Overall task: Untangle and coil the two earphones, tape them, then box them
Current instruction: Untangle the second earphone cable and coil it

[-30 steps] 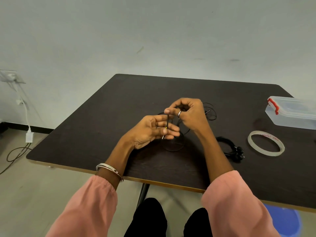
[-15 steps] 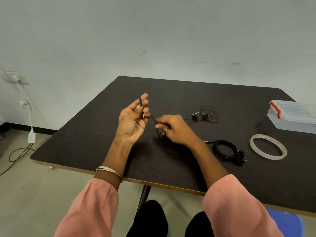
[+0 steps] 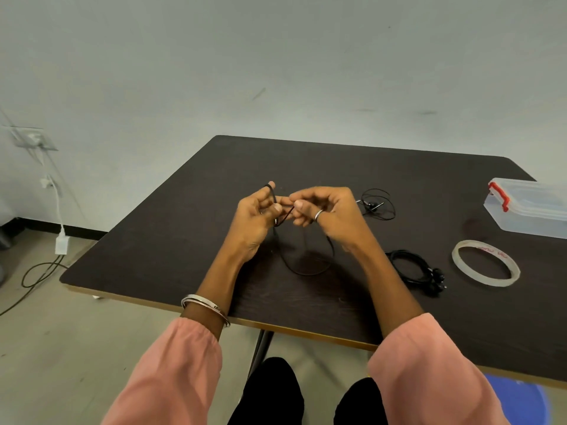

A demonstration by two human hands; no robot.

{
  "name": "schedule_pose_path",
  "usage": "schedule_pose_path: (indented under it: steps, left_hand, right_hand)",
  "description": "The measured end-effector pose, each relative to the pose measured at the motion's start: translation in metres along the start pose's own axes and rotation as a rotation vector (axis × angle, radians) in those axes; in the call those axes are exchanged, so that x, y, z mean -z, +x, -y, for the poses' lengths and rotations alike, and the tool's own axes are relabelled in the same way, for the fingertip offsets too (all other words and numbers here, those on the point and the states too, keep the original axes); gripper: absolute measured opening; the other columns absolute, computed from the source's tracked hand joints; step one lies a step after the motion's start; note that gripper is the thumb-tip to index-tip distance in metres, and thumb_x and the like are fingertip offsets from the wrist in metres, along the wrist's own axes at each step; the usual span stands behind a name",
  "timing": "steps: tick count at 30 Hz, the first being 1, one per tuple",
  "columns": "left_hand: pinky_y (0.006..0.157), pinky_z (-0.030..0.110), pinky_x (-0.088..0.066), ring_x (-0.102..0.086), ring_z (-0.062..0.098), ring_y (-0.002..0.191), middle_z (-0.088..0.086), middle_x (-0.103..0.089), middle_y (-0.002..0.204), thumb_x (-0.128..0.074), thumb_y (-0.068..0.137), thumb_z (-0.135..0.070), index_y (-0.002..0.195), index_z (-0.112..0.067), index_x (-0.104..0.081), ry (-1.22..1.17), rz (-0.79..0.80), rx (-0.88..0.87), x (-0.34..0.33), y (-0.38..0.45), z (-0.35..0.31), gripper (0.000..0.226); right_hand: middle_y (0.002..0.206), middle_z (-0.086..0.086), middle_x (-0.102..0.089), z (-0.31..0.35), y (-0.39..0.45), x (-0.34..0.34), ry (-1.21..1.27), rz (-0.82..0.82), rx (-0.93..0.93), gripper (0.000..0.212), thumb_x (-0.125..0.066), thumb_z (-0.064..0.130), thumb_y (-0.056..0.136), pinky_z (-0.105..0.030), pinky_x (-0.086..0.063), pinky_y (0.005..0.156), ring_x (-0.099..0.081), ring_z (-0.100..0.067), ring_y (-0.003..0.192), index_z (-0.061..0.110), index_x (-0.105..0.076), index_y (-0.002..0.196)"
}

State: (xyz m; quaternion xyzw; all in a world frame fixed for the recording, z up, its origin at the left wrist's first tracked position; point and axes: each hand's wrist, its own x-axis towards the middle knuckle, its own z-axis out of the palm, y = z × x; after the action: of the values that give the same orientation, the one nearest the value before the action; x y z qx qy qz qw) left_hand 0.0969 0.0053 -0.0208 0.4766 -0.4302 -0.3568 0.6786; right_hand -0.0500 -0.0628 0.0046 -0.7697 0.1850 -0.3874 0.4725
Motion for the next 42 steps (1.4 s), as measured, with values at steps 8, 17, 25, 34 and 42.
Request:
schedule_pose_path:
  steps: [8, 17, 25, 34, 42]
  left_hand:
    - [0.078, 0.028, -0.057, -0.071, 0.023, 0.089, 0.008, -0.072, 0.096, -0.054, 0.089, 0.009, 0.134, 0.003, -0.048, 0.016, 0.271, 0.048, -0.003, -0.008, -0.006, 0.046]
    - [0.061, 0.019, -0.046, -0.057, 0.01, 0.065, 0.002, -0.066, 0.083, -0.052, 0.091, 0.005, 0.131, 0.0, -0.051, -0.025, 0.457, 0.16, 0.001, -0.013, -0.006, 0.041]
    - [0.042, 0.014, -0.028, -0.037, 0.001, 0.046, -0.004, -0.049, 0.066, -0.021, 0.1, 0.0, 0.124, 0.005, -0.049, -0.53, 0.24, 0.064, 0.01, -0.003, -0.014, 0.037]
    - [0.051, 0.016, -0.041, -0.048, 0.006, 0.053, 0.002, -0.061, 0.079, -0.03, 0.099, 0.001, 0.109, 0.008, -0.054, -0.74, -0.165, -0.004, 0.021, 0.004, -0.014, 0.027]
    - [0.067, 0.024, -0.055, -0.065, 0.015, 0.068, 0.012, -0.067, 0.092, -0.035, 0.101, 0.002, 0.092, -0.003, -0.053, -0.294, -0.264, -0.005, 0.012, 0.008, -0.004, 0.02]
  right_hand:
    - [0.079, -0.014, -0.071, 0.003, 0.002, 0.006, 0.031, -0.145, 0.064, 0.016, -0.066, 0.001, 0.086, -0.029, -0.056, 0.066, -0.066, -0.016, 0.069, 0.0, -0.069, 0.102]
    - [0.078, -0.007, -0.07, -0.008, 0.009, 0.01, 0.027, -0.228, 0.043, 0.01, -0.069, 0.004, 0.084, -0.025, -0.056, 0.06, -0.069, -0.014, 0.065, 0.005, -0.07, 0.095]
    - [0.074, -0.004, -0.07, -0.021, 0.009, 0.003, -0.161, -0.083, -0.03, 0.013, -0.062, 0.014, 0.092, -0.02, -0.05, 0.066, -0.061, -0.005, 0.064, 0.008, -0.073, 0.092]
    - [0.096, -0.009, -0.065, -0.021, 0.001, -0.024, -0.929, 0.356, 0.226, 0.036, -0.049, 0.018, 0.095, -0.04, -0.048, 0.08, -0.061, -0.029, 0.092, 0.01, -0.056, 0.129]
    - [0.082, -0.002, -0.066, -0.017, 0.001, -0.019, -0.83, 0.276, 0.283, 0.021, -0.057, 0.021, 0.088, -0.042, -0.049, 0.076, -0.061, -0.021, 0.078, 0.013, -0.071, 0.103]
